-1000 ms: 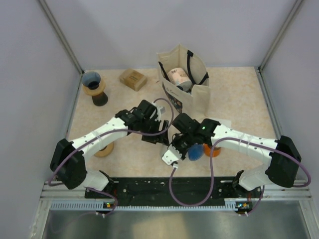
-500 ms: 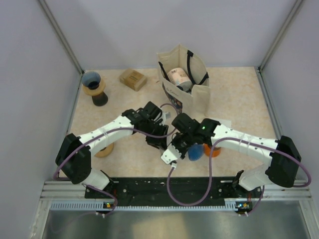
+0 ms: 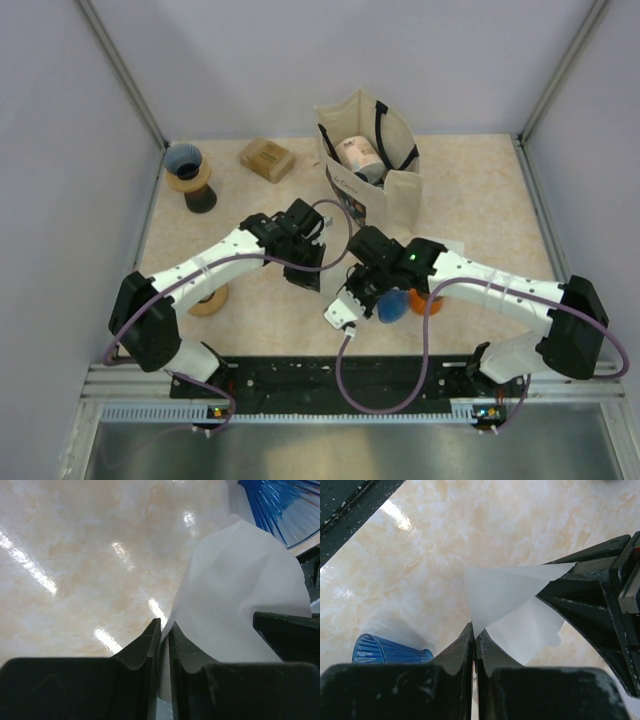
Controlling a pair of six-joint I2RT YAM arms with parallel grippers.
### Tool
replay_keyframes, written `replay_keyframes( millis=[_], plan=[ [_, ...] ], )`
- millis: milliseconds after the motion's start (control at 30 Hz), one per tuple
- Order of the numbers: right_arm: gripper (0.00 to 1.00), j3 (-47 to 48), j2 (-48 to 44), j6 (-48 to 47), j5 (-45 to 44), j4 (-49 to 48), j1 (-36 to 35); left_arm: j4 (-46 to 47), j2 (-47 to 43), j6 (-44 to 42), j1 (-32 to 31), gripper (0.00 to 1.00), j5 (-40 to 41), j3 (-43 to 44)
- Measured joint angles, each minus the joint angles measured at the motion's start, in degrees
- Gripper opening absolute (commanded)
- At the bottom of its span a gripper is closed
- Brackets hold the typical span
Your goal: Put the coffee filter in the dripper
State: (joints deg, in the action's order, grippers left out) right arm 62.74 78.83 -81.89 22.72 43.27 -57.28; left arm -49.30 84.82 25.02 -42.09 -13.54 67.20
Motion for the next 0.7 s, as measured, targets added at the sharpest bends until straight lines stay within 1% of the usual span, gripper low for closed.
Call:
replay_keyframes(
  millis=[367, 700],
  plan=[
    [0.00, 0.0, 0.0, 0.0, -0.6, -0.4, 0.0, -2.3, -1.6, 0.4, 0.0, 0.16, 5.1, 0.7],
    [0.00, -0.1, 0.0, 0.0, -0.7, -0.4, 0.0, -2.3, -1.8, 0.3, 0.0, 0.17, 5.7, 1.1]
  ],
)
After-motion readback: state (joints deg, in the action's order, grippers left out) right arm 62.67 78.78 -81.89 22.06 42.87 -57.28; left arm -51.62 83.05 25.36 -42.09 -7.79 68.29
